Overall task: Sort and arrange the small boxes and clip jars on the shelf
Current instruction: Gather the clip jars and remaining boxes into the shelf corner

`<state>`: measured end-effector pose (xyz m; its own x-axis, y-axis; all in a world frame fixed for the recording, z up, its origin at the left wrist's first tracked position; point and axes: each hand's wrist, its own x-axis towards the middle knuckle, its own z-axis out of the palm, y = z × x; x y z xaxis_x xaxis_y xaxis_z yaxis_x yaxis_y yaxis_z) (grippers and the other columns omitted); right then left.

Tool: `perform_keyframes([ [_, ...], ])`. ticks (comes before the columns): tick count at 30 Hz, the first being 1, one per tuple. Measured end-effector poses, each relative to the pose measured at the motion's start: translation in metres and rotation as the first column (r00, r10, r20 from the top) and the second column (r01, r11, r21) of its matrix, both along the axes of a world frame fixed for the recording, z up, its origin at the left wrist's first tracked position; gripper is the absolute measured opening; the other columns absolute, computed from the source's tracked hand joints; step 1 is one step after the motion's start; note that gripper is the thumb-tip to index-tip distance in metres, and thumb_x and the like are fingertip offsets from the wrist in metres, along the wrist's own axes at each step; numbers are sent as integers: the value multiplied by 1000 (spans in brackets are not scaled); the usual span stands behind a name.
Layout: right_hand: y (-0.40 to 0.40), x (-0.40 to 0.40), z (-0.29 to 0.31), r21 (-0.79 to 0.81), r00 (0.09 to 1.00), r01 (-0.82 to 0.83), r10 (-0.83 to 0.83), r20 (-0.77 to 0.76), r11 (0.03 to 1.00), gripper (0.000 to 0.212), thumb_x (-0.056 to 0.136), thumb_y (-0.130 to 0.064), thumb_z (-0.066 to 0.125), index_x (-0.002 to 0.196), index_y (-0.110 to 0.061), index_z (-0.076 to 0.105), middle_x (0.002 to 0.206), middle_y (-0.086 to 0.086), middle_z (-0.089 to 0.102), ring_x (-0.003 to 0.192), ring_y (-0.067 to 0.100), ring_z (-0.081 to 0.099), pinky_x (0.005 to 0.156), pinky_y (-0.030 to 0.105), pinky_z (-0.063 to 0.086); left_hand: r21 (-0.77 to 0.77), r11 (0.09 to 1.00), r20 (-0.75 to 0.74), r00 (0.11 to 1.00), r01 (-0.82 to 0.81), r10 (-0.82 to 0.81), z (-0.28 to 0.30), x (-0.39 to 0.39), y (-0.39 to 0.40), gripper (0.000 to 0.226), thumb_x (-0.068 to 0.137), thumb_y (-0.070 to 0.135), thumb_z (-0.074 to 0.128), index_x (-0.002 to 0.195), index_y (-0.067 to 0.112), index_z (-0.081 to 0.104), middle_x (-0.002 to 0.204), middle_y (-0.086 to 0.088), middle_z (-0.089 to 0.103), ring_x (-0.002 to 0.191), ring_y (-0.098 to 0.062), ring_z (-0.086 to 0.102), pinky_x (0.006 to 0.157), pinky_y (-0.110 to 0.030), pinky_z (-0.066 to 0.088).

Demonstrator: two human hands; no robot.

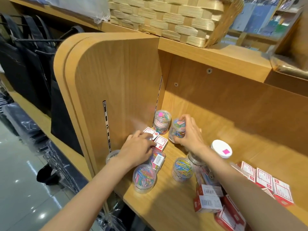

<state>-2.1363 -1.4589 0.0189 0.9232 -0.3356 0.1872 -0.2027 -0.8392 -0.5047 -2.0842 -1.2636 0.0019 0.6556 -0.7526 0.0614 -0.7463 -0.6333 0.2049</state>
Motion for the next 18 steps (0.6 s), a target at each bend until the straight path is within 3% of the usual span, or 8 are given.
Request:
perform_keyframes([
  [3,1,-4,-4,-106,998,-45,40,-51,993,60,74,-27,73,119,-24,34,116,-1,39,108,28,47,86,36,32,-5,1000,-17,1000,-7,7,0,0,-1,36,95,34,41,129,33,50,144,13,33,127,-16,26,99,-33,27],
  [7,3,-4,1,-323,997,-76,64,-50,943,62,75,-32,72,125,-16,38,126,5,34,117,25,35,91,33,31,-16,1000,-28,1000,-2,1,0,-1,0,35,95,32,42,128,32,51,143,11,34,127,-17,28,99,-33,28],
  [11,-3,-10,11,-514,993,-104,61,-101,852,59,79,-28,68,130,-17,40,128,9,33,116,27,31,90,36,30,-213,976,-55,998,-31,20,3,-2,7,33,93,23,45,125,22,55,137,2,44,122,-18,38,101,-31,28],
  [15,2,-6,16,-564,992,-101,39,-121,819,54,85,-24,62,132,-14,38,122,9,37,112,28,38,88,36,31,-355,934,-36,999,-46,35,7,-11,21,29,91,17,47,117,14,61,127,-1,54,114,-21,48,96,-32,35],
  [18,8,-9,16,-527,996,-78,45,-76,846,54,84,-24,62,132,-15,39,124,9,38,113,28,38,88,37,30,-434,900,-21,999,-41,35,4,-24,36,44,86,33,33,109,14,66,120,1,58,109,-19,53,92,-28,39],
])
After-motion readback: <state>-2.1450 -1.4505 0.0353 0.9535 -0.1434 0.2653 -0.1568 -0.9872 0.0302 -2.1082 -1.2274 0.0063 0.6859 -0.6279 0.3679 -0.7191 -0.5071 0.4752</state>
